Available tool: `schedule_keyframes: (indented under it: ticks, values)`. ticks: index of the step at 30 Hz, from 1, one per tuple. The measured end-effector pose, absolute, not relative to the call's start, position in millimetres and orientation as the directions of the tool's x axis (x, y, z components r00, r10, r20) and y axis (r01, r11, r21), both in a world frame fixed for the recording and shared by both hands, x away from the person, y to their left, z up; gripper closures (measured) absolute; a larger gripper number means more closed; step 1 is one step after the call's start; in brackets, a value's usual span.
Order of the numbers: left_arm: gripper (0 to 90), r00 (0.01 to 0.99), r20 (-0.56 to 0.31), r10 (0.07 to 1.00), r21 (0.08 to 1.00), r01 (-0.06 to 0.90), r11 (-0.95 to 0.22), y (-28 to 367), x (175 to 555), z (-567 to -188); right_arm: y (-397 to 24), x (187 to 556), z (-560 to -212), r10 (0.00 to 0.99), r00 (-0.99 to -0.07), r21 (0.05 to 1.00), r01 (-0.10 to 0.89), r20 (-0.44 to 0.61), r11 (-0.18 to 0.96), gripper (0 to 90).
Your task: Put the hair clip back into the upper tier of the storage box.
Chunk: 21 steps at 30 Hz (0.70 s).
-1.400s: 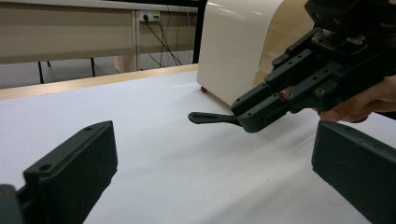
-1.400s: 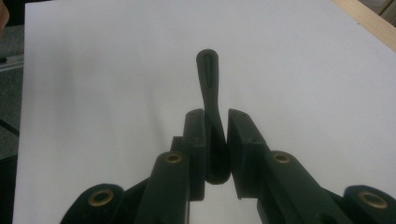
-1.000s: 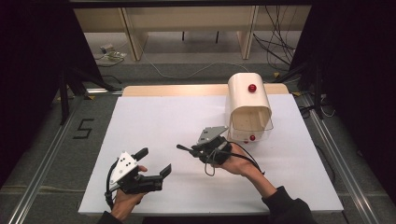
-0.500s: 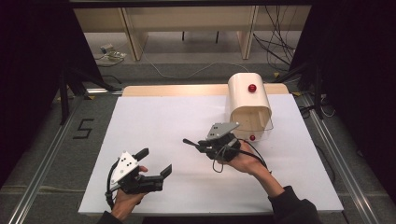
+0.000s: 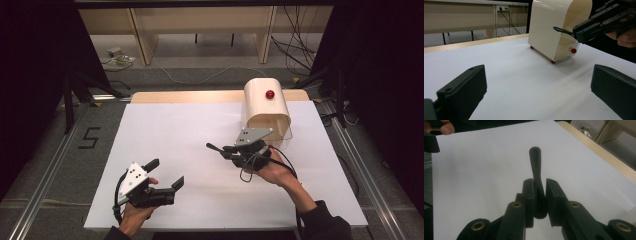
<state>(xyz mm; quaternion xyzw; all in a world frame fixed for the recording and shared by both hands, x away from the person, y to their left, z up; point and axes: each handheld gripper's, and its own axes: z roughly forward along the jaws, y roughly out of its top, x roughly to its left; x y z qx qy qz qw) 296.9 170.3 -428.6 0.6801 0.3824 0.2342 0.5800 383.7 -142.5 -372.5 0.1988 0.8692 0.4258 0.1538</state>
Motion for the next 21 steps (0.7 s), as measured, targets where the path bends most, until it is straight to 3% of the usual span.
schedule_keyframes:
  ticks: [21]
  values:
    - [0.1, 0.602, -0.126, 0.789, 0.967, 0.251, -0.037, 169.1, 296.9, -429.2, -181.4, 383.5, -352.7, 0.547, -0.830, 0.833, 0.227, -0.106, 0.505, 78.7]
